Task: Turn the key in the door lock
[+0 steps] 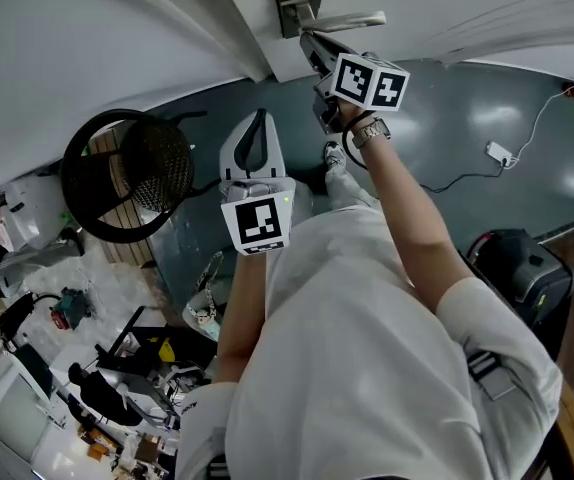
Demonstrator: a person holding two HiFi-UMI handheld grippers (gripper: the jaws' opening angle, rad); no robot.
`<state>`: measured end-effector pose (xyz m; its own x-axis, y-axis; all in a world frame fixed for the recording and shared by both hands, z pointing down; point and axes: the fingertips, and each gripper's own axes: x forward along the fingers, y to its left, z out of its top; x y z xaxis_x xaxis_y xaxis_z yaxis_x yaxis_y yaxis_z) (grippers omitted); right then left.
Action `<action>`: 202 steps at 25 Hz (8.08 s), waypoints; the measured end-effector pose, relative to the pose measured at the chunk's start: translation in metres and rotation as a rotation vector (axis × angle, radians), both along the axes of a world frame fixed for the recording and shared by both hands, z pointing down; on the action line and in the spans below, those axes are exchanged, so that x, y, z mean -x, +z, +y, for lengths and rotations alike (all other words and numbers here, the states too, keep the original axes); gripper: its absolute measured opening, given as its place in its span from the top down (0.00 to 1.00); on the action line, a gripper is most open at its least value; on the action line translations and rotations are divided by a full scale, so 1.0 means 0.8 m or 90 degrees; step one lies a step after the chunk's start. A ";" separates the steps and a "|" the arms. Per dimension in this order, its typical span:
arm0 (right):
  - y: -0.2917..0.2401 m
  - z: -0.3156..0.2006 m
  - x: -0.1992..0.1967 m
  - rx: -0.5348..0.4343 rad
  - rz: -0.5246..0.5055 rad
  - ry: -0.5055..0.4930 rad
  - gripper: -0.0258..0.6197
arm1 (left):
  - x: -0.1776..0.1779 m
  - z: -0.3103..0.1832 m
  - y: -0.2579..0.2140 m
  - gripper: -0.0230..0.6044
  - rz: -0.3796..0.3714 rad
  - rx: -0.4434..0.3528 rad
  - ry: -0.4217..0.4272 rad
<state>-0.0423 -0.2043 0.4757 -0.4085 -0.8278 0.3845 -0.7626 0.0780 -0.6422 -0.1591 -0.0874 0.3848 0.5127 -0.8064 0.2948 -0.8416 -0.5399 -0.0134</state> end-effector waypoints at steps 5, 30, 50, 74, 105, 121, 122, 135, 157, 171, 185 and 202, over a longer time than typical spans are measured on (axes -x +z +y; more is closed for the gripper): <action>-0.004 0.002 0.001 0.007 0.140 0.038 0.90 | 0.028 0.001 -0.005 0.95 0.015 -0.005 0.013; -0.012 0.018 0.016 -0.007 0.709 0.080 0.93 | 0.112 -0.003 -0.010 0.95 0.042 -0.012 0.043; -0.051 0.087 -0.058 -0.062 0.404 -0.020 0.69 | -0.031 -0.016 0.021 0.95 0.000 0.022 -0.030; -0.081 0.084 -0.196 -0.126 0.345 -0.124 0.96 | -0.137 -0.117 0.101 0.80 0.093 0.105 -0.258; -0.040 0.095 -0.187 -0.082 0.404 -0.178 0.96 | -0.128 -0.137 0.129 0.92 1.251 0.364 -0.230; -0.030 0.111 -0.189 -0.072 0.394 -0.187 0.96 | -0.134 -0.115 0.116 0.68 1.138 0.361 -0.184; -0.030 0.112 -0.189 -0.072 0.394 -0.187 0.96 | -0.137 -0.111 0.115 0.68 1.118 0.357 -0.173; -0.023 0.132 -0.184 -0.076 0.379 -0.193 0.96 | -0.122 -0.078 0.122 0.68 0.108 0.150 -0.229; -0.014 0.129 -0.222 -0.052 0.388 -0.146 0.96 | -0.160 -0.134 0.126 0.82 -0.318 -0.020 -0.205; -0.003 0.124 -0.227 -0.042 0.389 -0.155 0.96 | -0.148 -0.136 0.116 0.86 -0.014 0.090 -0.277; -0.001 0.121 -0.217 -0.044 0.386 -0.165 0.96 | -0.142 -0.134 0.119 0.86 0.286 0.187 -0.254; 0.002 0.119 -0.213 -0.034 0.385 -0.163 0.96 | -0.137 -0.135 0.119 0.91 1.028 0.361 -0.206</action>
<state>0.1282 -0.1091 0.4773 -0.3193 -0.7580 0.5687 -0.9410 0.3245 -0.0959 -0.0498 -0.1957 0.4801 0.4041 -0.9134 -0.0496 0.1173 -0.0020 0.9931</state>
